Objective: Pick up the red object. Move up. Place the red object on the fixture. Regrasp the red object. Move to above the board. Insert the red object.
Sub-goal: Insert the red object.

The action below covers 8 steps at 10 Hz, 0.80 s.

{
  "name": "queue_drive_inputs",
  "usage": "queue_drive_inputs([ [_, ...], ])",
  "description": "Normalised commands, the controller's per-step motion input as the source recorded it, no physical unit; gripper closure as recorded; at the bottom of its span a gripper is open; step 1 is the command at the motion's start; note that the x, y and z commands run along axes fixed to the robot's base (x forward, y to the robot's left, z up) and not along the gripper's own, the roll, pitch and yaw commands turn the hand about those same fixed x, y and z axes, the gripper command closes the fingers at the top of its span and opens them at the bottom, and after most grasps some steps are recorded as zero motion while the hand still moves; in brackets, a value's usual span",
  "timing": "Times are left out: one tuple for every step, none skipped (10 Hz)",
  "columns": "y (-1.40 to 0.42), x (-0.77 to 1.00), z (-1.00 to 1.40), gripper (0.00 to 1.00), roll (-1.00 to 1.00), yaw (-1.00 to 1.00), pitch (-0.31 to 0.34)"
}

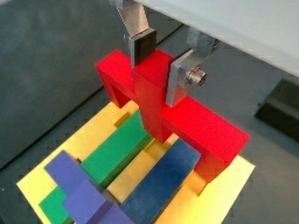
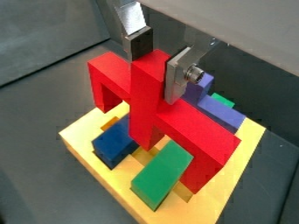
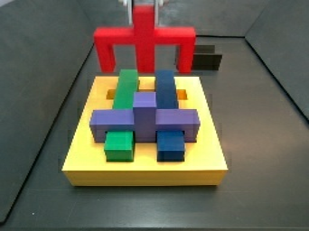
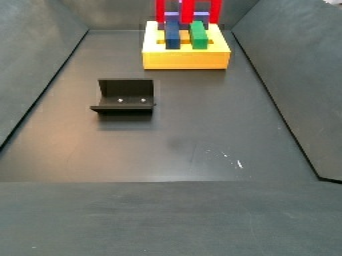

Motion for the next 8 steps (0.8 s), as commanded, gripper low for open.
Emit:
queue_drive_inputs([
  [-0.03, 0.00, -0.51, 1.00, -0.08, 0.00, -0.090],
  [0.00, 0.00, -0.19, 1.00, -0.02, 0.00, -0.041],
  [0.00, 0.00, -0.07, 1.00, 0.03, 0.02, -0.003],
  [0.00, 0.00, 0.00, 1.00, 0.08, 0.00, 0.000],
  [0.00, 0.00, -0.19, 1.00, 0.02, 0.00, -0.017],
  [0.00, -0.05, -0.34, 1.00, 0.01, 0.00, -0.086],
  [0.00, -0.06, -0.41, 1.00, 0.00, 0.00, -0.123],
  [0.00, -0.01, -0.35, 1.00, 0.02, 0.05, -0.114],
])
